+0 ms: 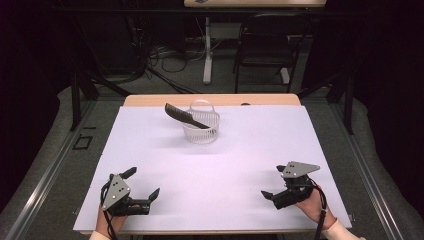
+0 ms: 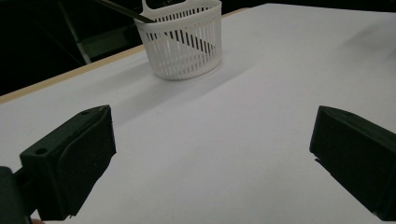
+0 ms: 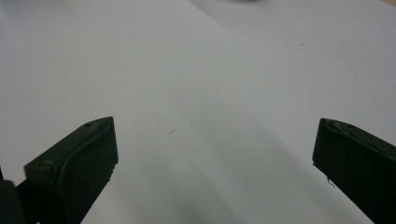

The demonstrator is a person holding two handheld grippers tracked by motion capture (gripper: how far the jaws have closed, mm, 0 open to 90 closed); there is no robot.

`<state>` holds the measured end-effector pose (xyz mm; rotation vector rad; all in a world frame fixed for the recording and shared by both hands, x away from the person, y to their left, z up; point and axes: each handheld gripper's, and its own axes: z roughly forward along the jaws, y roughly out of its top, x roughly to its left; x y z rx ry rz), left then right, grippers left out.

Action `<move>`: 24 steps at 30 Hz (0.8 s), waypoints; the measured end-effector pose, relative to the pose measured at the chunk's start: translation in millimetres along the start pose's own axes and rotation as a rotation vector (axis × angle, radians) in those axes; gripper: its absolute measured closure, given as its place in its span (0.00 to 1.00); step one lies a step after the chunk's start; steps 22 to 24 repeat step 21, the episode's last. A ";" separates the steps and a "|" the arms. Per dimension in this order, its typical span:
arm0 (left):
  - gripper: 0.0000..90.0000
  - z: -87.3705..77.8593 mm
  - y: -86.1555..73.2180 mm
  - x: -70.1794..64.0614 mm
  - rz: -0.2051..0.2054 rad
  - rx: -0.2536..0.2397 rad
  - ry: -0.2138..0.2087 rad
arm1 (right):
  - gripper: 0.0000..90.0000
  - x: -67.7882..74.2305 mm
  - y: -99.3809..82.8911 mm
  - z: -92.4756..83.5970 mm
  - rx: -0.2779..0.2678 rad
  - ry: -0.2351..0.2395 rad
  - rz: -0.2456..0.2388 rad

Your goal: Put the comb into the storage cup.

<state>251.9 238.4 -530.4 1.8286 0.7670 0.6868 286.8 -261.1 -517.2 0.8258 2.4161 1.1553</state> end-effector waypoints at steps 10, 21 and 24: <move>0.00 -0.3 0.1 -0.2 0.002 0.003 0.002 | 0.00 7.9 -11.6 -10.2 -0.058 -0.043 -0.017; 0.00 0.6 -0.1 1.1 -0.004 -0.002 -0.002 | 0.00 12.9 -16.5 -18.1 -0.106 -0.076 -0.036; 0.00 0.6 -0.1 1.1 -0.004 -0.002 -0.002 | 0.00 12.9 -16.5 -18.1 -0.106 -0.076 -0.036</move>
